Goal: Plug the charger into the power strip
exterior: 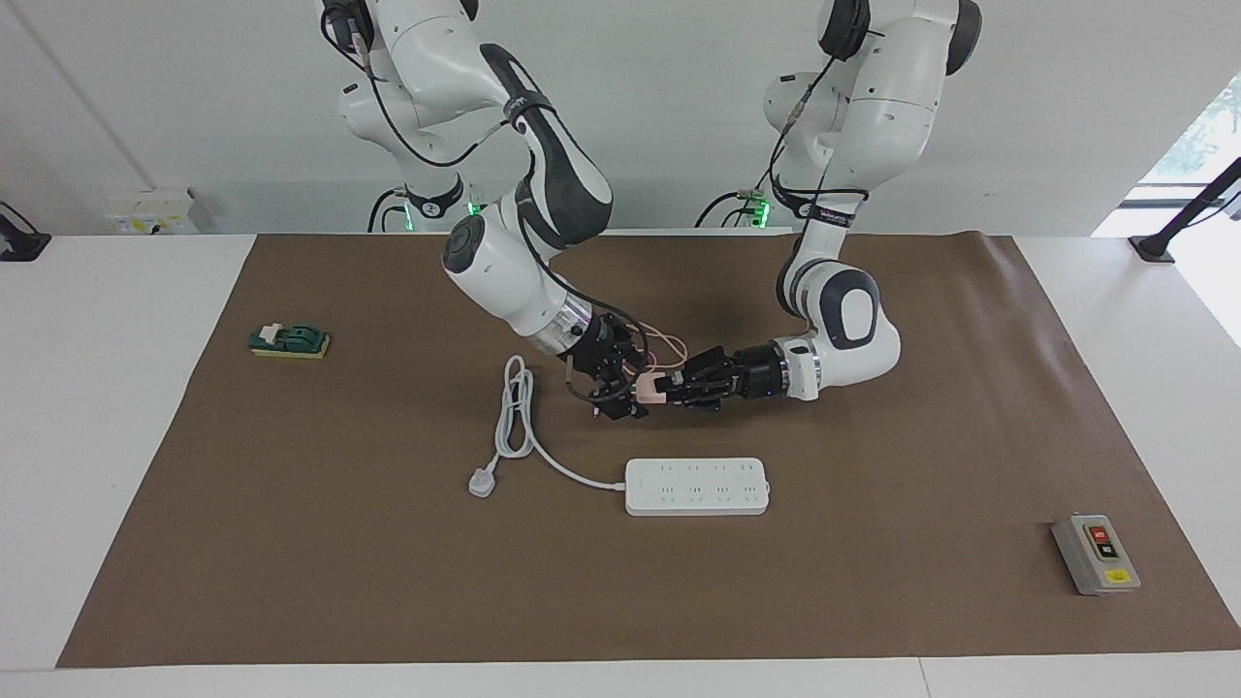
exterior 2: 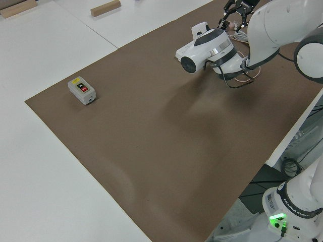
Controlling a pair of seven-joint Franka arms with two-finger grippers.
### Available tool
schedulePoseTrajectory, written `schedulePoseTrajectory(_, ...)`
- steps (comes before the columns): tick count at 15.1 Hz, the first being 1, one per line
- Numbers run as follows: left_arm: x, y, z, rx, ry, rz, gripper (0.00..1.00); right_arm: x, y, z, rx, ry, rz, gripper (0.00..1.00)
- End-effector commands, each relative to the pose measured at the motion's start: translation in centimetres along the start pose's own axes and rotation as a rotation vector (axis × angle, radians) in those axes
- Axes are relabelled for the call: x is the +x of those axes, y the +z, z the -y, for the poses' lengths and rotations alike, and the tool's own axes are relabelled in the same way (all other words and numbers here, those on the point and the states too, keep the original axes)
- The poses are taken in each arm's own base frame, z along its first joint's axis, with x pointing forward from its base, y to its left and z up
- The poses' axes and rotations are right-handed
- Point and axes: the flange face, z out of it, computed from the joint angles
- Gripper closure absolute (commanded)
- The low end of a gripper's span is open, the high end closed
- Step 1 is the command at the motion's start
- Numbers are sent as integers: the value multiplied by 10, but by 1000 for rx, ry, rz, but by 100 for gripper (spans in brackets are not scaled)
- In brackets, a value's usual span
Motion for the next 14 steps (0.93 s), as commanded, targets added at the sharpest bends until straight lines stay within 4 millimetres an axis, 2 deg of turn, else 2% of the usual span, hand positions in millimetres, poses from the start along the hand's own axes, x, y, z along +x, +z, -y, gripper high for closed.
schedulePoseTrajectory(1, 2, 1, -3, -6, -5, 1, 100, 3, -5, 7, 10, 4, 7, 0)
schedulePoseTrajectory(3, 3, 0, -4, -3, -7, -4, 100, 11, -14, 12, 3, -20, -22, 0)
schedulePoseTrajectory(6, 7, -4, -12, 23, -20, 2, 100, 10, -32, 12, -11, -131, -73, 0)
schedulePoseTrajectory(11, 18, -14, -42, 117, -11, 27, 100, 46, -100, 27, -63, -321, -128, 0)
schedulePoseTrajectory(14, 19, -21, -67, 184, -21, 49, 100, 64, -141, 22, -167, -534, -247, 0)
